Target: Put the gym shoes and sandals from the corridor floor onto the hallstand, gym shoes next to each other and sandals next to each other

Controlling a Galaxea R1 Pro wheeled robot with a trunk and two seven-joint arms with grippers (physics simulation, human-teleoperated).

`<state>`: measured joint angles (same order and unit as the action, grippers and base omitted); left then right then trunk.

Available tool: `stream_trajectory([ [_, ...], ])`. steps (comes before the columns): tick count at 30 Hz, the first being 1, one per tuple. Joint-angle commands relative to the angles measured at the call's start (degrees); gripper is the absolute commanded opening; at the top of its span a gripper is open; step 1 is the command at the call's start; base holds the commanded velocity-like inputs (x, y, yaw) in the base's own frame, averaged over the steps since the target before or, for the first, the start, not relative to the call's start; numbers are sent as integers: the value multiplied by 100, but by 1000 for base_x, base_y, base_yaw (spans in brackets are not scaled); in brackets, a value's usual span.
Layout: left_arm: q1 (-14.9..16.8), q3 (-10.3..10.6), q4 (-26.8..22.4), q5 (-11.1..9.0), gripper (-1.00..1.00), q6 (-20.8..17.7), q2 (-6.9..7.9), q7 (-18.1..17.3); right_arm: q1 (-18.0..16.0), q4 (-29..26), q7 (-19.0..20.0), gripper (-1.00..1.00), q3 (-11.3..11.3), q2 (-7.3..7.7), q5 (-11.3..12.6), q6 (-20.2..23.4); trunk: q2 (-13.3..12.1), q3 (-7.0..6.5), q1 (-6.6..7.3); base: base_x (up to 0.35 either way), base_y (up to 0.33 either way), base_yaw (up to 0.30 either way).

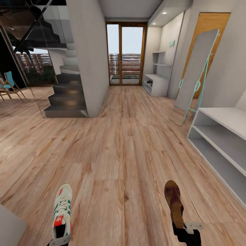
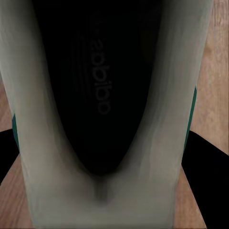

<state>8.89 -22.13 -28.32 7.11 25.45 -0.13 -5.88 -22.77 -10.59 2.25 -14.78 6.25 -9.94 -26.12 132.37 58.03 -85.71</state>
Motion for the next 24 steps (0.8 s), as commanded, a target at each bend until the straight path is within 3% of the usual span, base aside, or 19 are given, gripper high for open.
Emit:
stream_trajectory([
  [1,6,-48,2,56,-100,21,-5,-36,-5,4,30,-100,-51,-3,-24,-16,2,5,-2,339,0,0],
  [24,5,-55,2,52,-100,21,-4,-36,-3,4,39,-100,-51,-10,-26,-16,2,10,-2,339,0,0],
])
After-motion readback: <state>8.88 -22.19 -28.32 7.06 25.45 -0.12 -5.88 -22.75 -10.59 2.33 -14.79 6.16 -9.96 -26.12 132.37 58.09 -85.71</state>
